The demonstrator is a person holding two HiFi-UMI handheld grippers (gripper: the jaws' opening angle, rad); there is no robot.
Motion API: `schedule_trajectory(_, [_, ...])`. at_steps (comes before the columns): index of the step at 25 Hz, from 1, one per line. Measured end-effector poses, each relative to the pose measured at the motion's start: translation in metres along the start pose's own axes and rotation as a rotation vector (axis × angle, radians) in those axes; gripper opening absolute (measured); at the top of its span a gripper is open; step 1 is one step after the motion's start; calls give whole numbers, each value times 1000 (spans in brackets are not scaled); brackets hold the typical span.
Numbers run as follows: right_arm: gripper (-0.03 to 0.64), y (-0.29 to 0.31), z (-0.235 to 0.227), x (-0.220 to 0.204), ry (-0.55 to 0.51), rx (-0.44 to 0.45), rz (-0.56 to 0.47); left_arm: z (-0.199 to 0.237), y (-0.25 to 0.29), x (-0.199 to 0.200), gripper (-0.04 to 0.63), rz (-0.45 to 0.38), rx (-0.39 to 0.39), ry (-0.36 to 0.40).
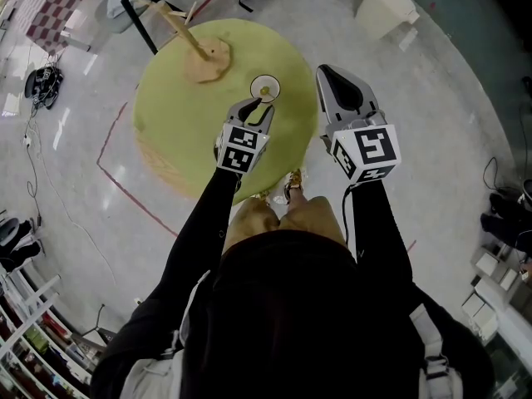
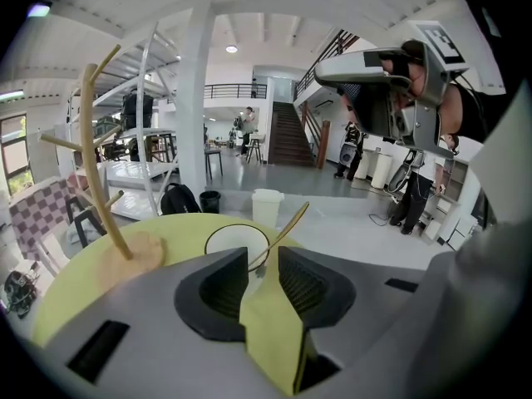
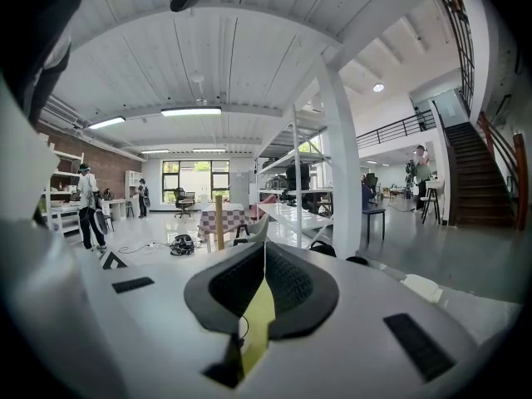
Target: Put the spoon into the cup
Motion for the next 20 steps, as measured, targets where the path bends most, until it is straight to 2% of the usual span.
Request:
schedule_trajectory(12, [28,-2,5,3,-6,5,-13,0,-8,1,124,-11,7,-6])
schedule_trajectory(20, [28,-1,12,17,-21,14,-40,8,-32,20,124,-86,50,13])
Point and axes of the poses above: the fingertips, and each gripper's own axes: y forward along the fingers, z to its left, x out of its top, the point moved 9 cm from there along -y, backward along the fingers, and after that the axes turned 6 degrees about z, right-handed, at the moved point
